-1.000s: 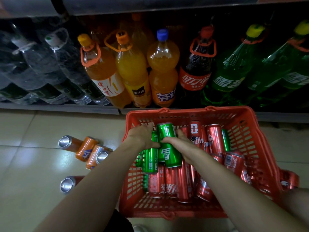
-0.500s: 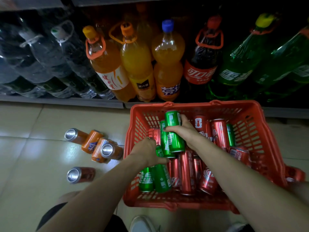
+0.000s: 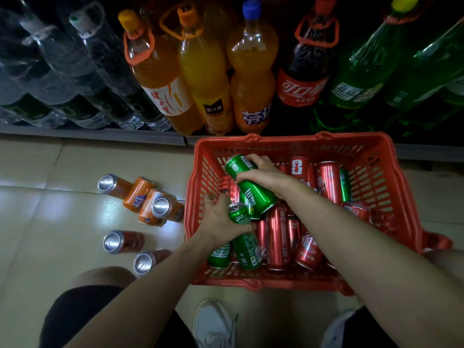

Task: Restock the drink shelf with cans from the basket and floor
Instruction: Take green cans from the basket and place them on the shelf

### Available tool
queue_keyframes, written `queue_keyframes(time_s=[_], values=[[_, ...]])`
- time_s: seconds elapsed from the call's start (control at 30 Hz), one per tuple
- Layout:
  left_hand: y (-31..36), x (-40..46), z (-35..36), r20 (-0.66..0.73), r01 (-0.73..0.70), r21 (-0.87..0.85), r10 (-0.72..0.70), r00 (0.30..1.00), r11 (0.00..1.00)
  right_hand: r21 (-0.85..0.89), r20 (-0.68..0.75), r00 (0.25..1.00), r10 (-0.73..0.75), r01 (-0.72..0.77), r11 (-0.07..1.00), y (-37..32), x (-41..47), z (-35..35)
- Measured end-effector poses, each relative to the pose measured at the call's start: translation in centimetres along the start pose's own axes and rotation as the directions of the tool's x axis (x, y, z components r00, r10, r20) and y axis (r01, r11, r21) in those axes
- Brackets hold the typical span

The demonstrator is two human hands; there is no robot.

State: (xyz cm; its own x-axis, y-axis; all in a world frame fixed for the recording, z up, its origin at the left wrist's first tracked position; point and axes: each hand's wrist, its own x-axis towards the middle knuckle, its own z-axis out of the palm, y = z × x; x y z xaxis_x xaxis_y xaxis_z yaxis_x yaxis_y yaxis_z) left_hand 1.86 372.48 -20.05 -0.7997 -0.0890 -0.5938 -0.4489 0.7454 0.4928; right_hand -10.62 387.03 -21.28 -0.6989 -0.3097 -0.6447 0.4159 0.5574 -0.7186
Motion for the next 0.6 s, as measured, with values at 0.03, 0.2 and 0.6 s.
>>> queue_keyframes(time_s=[0.03, 0.2, 0.6], values=[[0.0, -0.3, 0.1, -0.005, 0.015, -0.057, -0.015, 1.000, 0.998, -0.005, 0.001, 1.000, 0.009, -0.009, 1.000, 0.0, 0.0, 0.0], [-0.6, -0.9, 0.3, 0.081, 0.092, -0.332, -0.069, 0.994, 0.939, -0.005, 0.021, 0.996, 0.082, -0.082, 0.997, 0.0, -0.2, 0.1], [-1.0, -1.5, 0.6, 0.087, 0.217, -0.502, -0.200, 0.976, 0.837, 0.439, 0.113, 0.994, 0.001, -0.051, 0.897, 0.7, -2.2, 0.3]])
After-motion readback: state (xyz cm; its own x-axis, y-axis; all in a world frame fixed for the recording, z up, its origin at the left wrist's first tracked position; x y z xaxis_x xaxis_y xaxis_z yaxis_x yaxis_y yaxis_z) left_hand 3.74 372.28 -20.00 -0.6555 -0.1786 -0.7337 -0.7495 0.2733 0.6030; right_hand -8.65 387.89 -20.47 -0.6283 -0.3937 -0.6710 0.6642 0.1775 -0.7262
